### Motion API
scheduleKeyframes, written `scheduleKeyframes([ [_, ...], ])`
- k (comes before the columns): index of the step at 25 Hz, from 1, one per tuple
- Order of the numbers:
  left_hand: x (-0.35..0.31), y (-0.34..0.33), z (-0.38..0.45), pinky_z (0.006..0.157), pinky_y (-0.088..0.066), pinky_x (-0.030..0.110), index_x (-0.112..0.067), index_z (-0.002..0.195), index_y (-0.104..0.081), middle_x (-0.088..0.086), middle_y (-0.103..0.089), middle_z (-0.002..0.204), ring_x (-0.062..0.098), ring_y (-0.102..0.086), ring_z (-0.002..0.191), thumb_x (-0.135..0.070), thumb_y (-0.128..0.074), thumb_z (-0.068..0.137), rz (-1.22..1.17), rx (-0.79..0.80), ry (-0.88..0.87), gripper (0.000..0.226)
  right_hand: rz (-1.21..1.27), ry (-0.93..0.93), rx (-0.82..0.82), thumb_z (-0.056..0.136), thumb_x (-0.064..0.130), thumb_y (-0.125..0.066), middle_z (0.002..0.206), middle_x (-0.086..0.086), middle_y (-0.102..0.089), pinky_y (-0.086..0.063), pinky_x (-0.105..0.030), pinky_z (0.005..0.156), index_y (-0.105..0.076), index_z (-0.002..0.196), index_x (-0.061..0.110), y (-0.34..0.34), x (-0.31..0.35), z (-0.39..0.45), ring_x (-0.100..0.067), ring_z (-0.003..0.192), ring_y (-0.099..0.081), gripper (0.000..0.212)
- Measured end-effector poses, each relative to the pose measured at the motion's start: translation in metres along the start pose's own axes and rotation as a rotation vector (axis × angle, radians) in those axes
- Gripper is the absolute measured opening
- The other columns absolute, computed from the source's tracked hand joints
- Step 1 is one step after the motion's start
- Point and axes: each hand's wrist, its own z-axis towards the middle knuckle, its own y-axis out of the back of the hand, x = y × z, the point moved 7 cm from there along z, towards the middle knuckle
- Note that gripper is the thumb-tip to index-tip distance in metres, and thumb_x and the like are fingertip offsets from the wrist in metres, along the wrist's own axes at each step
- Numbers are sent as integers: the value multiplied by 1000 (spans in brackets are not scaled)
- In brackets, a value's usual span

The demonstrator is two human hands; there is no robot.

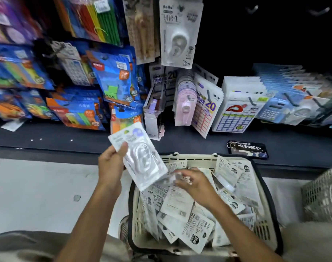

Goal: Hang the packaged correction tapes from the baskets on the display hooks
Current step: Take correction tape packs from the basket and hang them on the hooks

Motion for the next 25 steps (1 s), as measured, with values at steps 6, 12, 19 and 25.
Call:
scheduleKeyframes([
  [6,9,-14,10,57,-58,25,-22,104,-71,0,-80,98,12,-77,74,-19,-54,106,-8,53,19,17,697,-220,-93,95,13,-64,74,-4,-72,-44,-18,47,-78,90,13,59,6,0,-9,58,-61,14],
  [12,70,-57,-14,101,-54,55,-15,125,-71,16,-76,117,37,-72,110,-59,-62,89,48,372,406,58,617,-410,-272,96,10,-65,70,-9,-70,-50,-29,46,-73,86,1,3,12,20,-17,52,-58,16],
  [19,93,-62,-13,88,-60,54,-14,126,-66,14,-78,111,36,-75,102,-30,-89,60,117,414,463,72,742,-538,-365,97,2,-59,59,-10,-61,-40,-27,36,-58,83,7,-1,-9,21,-20,39,-49,15],
  [25,66,-73,-2,74,-62,33,-16,109,-73,6,-81,100,28,-77,92,-2,-80,82,394,581,294,32,502,-394,-173,82,6,-77,102,-3,-67,-51,-20,61,-57,112,20,37,-7,25,-8,71,-62,39],
])
